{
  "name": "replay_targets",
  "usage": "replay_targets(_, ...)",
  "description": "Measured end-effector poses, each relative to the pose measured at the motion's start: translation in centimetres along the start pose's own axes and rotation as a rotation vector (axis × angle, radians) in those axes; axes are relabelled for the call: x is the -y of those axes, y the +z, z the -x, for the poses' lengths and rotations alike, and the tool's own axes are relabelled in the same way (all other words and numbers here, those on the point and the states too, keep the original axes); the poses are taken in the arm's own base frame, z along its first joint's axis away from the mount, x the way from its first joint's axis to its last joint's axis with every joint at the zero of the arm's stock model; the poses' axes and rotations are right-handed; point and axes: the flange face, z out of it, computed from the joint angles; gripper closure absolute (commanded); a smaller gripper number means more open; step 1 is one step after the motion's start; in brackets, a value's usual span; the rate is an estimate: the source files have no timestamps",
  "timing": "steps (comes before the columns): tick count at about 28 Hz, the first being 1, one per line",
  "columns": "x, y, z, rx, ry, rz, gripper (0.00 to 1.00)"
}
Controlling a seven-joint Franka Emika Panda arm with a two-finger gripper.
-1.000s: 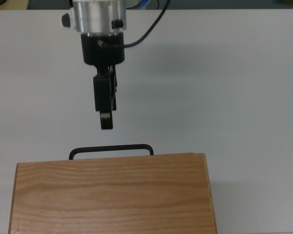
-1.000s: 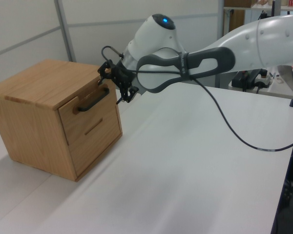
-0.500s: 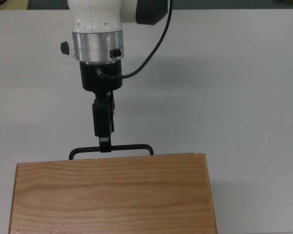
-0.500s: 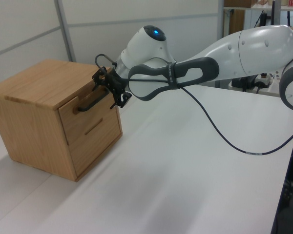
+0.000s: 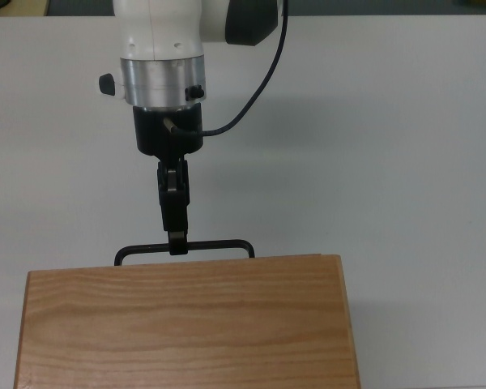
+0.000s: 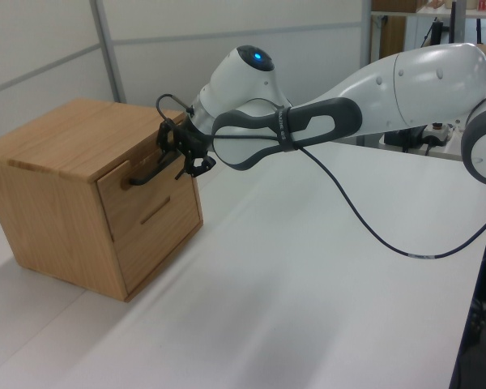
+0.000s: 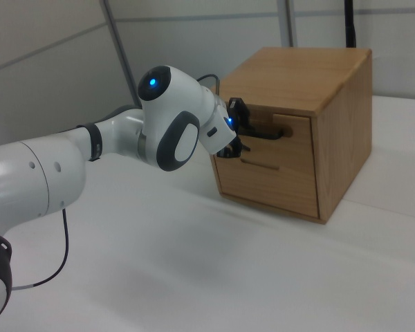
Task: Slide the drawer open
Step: 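Pull the black handle outward, sliding the upper drawer out of the cabinet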
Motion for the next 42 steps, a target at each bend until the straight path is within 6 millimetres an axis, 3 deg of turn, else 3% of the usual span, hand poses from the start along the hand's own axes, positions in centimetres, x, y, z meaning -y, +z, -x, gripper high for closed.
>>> replay_targets(23, 0.3, -0.5, -0.1, -0.021, -0.034, 0.008, 1.00)
replay_targets(35, -0.1, -3.5, -0.5, -0.001, -0.072, 0.208, 1.00)
replay_targets(42, -1.7, -5.2, -1.4, 0.017, -0.073, 0.385, 1.00)
